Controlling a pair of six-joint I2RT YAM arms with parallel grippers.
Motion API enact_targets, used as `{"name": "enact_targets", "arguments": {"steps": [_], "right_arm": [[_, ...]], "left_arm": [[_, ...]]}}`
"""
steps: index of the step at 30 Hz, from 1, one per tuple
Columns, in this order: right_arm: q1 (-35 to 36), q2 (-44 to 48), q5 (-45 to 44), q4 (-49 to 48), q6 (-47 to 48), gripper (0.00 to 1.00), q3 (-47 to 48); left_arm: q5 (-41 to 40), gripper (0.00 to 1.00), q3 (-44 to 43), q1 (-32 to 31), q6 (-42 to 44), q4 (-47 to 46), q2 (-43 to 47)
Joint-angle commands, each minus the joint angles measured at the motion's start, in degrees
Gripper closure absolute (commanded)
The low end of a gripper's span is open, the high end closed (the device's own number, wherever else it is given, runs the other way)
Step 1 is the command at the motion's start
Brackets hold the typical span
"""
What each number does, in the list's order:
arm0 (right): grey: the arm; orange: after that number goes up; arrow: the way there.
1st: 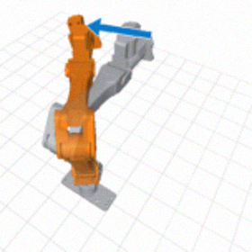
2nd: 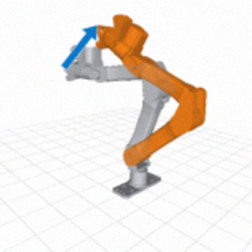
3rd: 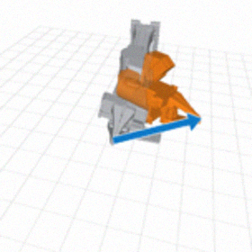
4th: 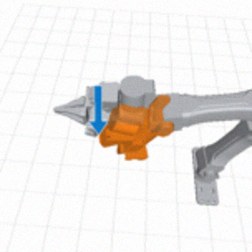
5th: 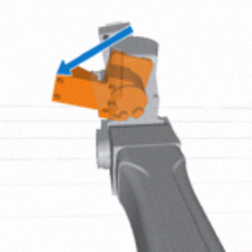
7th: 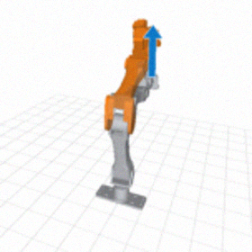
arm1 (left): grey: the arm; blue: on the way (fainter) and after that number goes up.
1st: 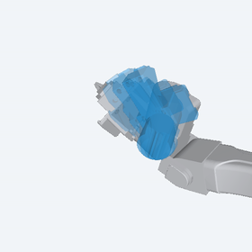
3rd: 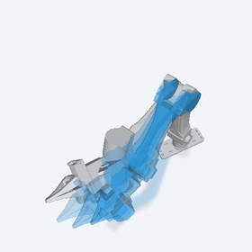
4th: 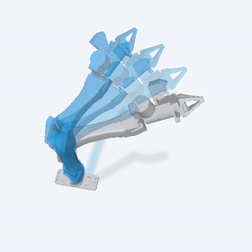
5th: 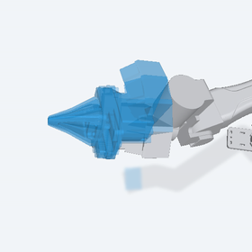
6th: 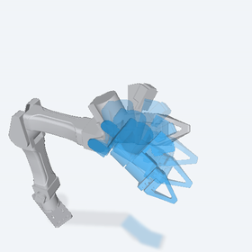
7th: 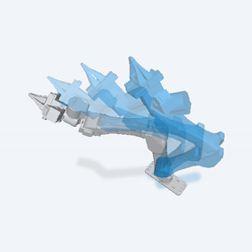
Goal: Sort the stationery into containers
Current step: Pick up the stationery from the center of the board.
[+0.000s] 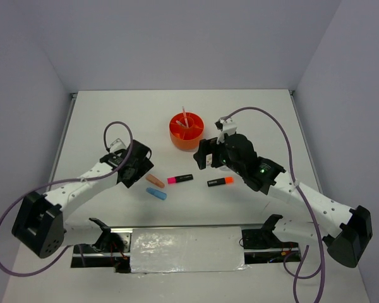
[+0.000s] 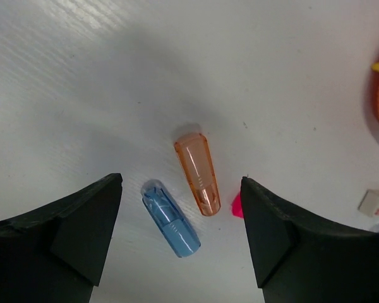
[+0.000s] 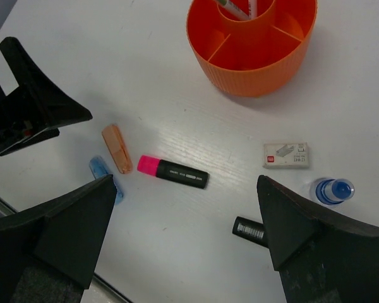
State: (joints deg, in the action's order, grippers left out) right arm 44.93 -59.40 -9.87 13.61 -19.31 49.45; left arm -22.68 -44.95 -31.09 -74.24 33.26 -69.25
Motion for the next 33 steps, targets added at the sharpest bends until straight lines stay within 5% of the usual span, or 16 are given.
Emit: {"name": "enact_targets", "arguments": {"steps": [1, 8, 15, 33], "right_arm": [[0.5, 1.9, -0.6, -0.2, -0.8, 0.00, 0.5], [0.7, 2.8, 0.7, -1.8, 0.1, 0.00, -1.2], [0.6, 3.4, 1.1, -2.9, 1.1, 0.00, -3.0], [0.7, 3.0, 2.0, -3.9, 3.0, 0.00, -3.7]], "left_arm": [[-4.0, 0.13, -5.7, -0.7, -10.3, 6.0, -5.3], [-1.5, 0.16, -9.6, -1.7, -12.0, 5.3, -12.6], [1.0, 0.29, -13.7, -1.7, -12.9, 7.8, -20.9], [3.4, 0.43, -14.1, -1.6, -12.5, 4.6, -28.2]]}}
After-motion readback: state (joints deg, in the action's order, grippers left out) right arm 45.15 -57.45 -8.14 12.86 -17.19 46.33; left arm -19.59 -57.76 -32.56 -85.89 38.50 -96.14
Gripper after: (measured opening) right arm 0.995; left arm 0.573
